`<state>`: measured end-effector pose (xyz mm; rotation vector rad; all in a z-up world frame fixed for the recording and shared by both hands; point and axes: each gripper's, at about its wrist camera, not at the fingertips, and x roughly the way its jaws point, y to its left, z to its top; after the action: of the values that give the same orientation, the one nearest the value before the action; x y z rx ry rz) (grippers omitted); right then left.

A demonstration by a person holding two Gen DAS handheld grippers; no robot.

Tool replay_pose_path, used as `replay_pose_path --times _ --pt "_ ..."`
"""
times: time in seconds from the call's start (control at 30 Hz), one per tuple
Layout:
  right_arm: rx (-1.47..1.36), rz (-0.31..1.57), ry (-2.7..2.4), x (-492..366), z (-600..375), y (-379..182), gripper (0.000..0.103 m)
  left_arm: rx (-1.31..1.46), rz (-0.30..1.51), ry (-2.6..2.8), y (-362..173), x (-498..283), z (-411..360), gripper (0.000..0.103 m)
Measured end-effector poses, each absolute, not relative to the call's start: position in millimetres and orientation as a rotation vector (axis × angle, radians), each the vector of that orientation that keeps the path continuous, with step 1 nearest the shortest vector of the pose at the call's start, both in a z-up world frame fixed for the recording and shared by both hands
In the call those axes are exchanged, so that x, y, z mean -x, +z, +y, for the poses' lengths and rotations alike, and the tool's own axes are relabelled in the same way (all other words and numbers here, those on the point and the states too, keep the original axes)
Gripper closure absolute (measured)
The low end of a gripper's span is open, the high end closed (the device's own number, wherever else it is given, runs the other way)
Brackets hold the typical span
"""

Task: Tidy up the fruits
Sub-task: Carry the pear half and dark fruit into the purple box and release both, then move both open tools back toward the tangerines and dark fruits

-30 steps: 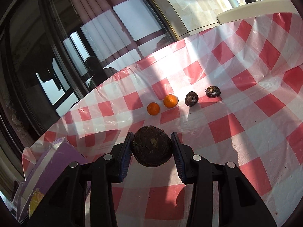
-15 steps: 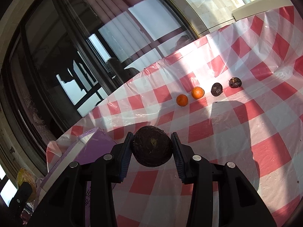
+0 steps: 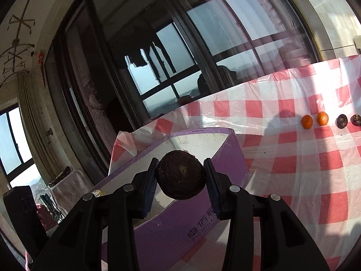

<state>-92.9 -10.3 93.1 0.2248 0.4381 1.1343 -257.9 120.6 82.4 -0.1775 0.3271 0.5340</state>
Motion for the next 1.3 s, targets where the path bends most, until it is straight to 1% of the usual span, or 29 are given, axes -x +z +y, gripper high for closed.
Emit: replay_pose_path --times 0.1,0.3,0.5,0.6,0.63,0.67,0.7,0.77,0.83,0.9,0.97,1.0,1.07,1.3 --pt "-0.15 0.449 1.148 107 9 97 0.062 0.15 0.349 0.556 82 258 125 0.041" --pt "0.17 0.436 1.037 137 51 90 0.062 0.114 0.365 0.565 80 258 129 0.04" --pt "0.216 0.471 1.024 136 58 90 0.061 0.115 0.379 0.552 81 259 131 0.039" --pt "0.221 0.467 1.015 136 56 91 0.052 0.117 0.386 0.551 81 258 131 0.038" --pt "0.215 0.465 1.021 136 56 90 0.043 0.113 0.386 0.555 81 258 130 0.033" --pt "0.21 0.461 1.018 136 55 90 0.04 0.108 0.382 0.565 81 258 129 0.028" --pt "0.203 0.463 1.02 136 54 90 0.039 0.103 0.378 0.574 80 258 129 0.024" --pt "0.179 0.462 1.035 135 52 92 0.029 0.094 0.372 0.582 80 259 129 0.007" --pt "0.156 0.45 1.025 135 48 93 0.024 0.112 0.362 0.578 81 261 130 0.007" --pt "0.119 0.448 1.02 131 41 95 0.022 0.103 0.367 0.581 81 259 130 0.007" --pt "0.06 0.443 1.007 125 30 98 0.017 0.102 0.365 0.584 81 259 129 0.006" --pt "0.03 0.44 1.002 121 23 99 0.016 0.102 0.365 0.585 81 259 128 0.005" --pt "-0.027 0.438 0.99 111 7 101 0.016 0.097 0.358 0.584 83 259 125 0.002" --pt "-0.222 0.477 0.87 62 -61 91 0.016 -0.004 0.291 0.557 96 251 89 0.002"
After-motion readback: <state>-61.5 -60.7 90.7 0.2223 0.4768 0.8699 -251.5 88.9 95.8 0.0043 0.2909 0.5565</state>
